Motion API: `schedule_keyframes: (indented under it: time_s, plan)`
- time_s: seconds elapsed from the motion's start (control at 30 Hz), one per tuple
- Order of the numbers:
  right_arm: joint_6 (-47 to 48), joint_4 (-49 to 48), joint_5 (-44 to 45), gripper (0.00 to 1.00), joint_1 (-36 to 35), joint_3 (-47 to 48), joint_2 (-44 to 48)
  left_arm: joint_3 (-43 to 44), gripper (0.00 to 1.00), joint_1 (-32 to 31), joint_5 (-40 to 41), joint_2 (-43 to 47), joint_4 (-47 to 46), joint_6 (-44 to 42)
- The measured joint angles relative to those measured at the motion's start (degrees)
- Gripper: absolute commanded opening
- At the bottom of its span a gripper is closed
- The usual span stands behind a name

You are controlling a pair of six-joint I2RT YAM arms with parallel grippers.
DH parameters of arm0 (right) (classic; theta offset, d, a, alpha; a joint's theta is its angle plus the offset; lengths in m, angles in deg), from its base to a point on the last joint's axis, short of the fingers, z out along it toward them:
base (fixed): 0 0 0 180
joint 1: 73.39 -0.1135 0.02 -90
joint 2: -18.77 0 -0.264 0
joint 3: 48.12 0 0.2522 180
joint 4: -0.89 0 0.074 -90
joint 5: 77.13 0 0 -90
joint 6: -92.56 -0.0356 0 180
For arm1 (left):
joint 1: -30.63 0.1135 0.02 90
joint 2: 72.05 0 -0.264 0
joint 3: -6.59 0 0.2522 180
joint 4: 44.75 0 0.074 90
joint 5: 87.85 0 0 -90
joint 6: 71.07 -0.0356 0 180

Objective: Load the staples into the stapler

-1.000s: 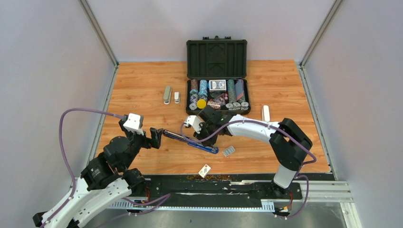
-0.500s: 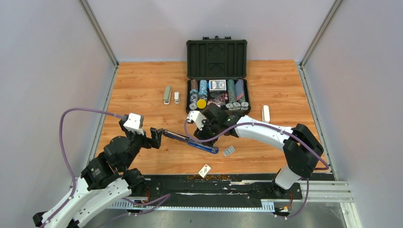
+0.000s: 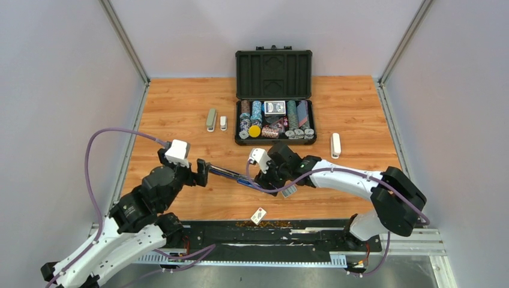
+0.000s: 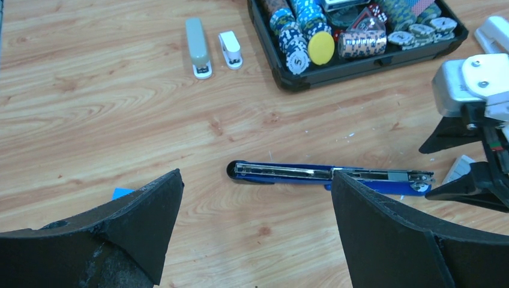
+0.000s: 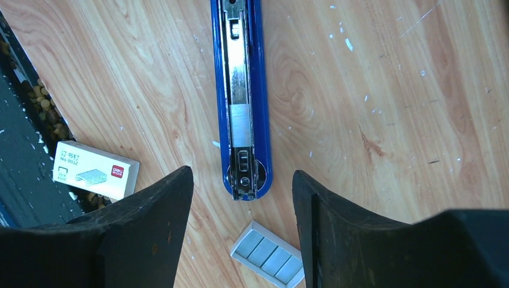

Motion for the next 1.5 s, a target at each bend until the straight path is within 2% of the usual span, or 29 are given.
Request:
schedule_keyframes:
  time_s: [0.27,0.43,0.63,0.87,1.07,1.3,1.5]
  plan:
    - [-0.5,-6.0,-0.2,0.59,-0.2,-4.1,1.0,0.0,1.0,2.0,-1.0,-8.3,0.2,3.1]
    - [-0.7,-9.1,-0.1,0.52,-0.2,-6.5,1.0,-0.9,1.0,8.9,-5.8,-13.2,-0.9,6.4]
    - [-0.8,-11.7,0.0,0.37,-0.2,-9.2,1.0,-3.2,1.0,18.9,-12.6,-22.5,-3.1,13.9]
    - [-0.8,-13.5,0.0,0.2,-0.2,-9.5,1.0,-3.7,1.0,21.2,-13.9,-31.2,-4.9,22.9]
    - [-0.8,-13.6,0.2,0.06,-0.3,-9.5,0.9,-3.7,0.99,22.8,-11.9,-36.4,-8.0,31.3]
    - [-0.6,-13.6,0.2,0.04,-0.3,-9.5,0.9,-1.0,0.99,23.1,-8.8,-48.3,-8.5,38.6]
    - [-0.4,-13.9,0.2,0.04,-0.3,-9.5,0.7,5.3,0.85,23.1,-8.1,-59.2,-8.0,41.0]
